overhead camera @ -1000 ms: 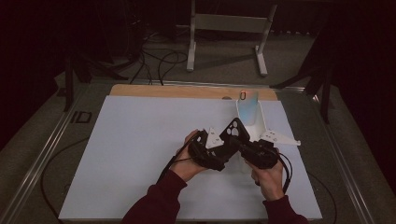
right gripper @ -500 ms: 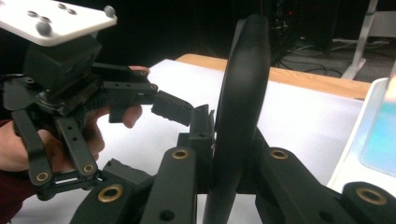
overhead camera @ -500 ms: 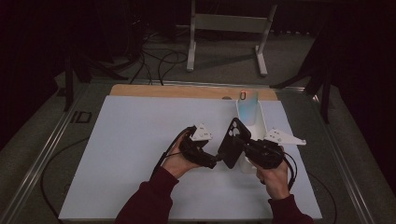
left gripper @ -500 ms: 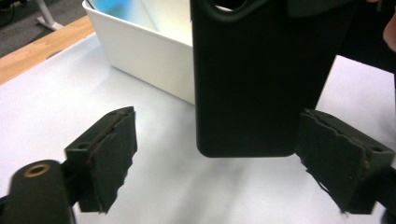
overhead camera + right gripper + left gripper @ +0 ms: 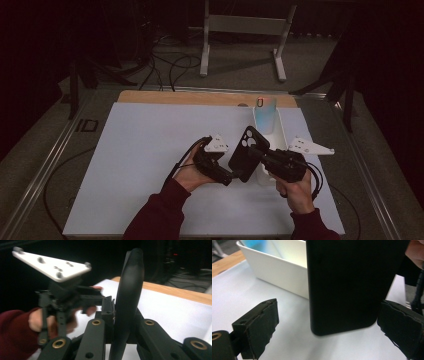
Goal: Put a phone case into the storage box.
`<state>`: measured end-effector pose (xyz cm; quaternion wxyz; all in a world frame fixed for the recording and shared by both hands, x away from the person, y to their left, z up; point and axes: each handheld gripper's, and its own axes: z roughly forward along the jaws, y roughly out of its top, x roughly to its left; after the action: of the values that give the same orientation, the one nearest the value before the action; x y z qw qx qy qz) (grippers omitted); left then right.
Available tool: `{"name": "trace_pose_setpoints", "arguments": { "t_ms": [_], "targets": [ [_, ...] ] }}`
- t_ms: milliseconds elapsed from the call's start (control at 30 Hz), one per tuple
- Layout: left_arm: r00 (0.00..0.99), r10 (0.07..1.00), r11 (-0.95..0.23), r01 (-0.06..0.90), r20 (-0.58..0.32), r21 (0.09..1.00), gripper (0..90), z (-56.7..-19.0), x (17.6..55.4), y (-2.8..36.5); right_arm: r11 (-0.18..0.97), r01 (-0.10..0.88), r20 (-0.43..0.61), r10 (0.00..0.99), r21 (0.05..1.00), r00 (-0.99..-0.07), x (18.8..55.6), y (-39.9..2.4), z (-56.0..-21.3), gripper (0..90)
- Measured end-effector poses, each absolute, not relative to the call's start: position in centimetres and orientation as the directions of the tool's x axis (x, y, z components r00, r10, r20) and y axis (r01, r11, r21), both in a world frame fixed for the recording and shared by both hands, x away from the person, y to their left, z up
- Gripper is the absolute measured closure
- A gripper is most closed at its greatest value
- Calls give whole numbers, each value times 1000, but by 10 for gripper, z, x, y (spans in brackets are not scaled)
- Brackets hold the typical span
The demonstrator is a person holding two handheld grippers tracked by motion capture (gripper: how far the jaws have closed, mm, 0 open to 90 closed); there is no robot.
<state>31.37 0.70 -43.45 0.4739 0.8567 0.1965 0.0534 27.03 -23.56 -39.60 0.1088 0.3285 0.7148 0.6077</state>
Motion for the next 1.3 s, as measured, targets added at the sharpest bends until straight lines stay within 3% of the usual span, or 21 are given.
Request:
{"name": "trace_pose_setpoints", "arguments": {
  "t_ms": [433, 467, 700, 933, 1033, 1100, 1300],
  "targets": [
    [957, 253, -464, 251, -145, 850, 149, -436, 309, 3, 47, 302, 232, 530, 952, -816, 270, -229, -393, 817],
    [957, 245, -460, 253, -152, 851, 211, -436, 309, 3, 36, 301, 239, 520, 953, -820, 270, -230, -395, 817],
    [961, 210, -455, 259, -180, 852, 252, -437, 310, 2, 17, 286, 239, 502, 958, -831, 269, -234, -397, 817],
    [962, 238, -452, 229, -131, 862, 462, -437, 306, 4, 8, 272, 228, 524, 962, -821, 269, -243, -398, 811],
    [962, 253, -455, 214, -104, 865, 509, -436, 305, 4, 8, 271, 226, 527, 963, -819, 269, -247, -398, 806],
    [961, 264, -470, 204, -84, 859, 630, -437, 305, 3, 30, 267, 211, 529, 963, -822, 270, -249, -397, 728],
    [964, 260, -486, 184, -60, 854, 765, -439, 302, 1, 66, 270, 190, 552, 961, -812, 271, -250, -396, 588]
  ]
}}
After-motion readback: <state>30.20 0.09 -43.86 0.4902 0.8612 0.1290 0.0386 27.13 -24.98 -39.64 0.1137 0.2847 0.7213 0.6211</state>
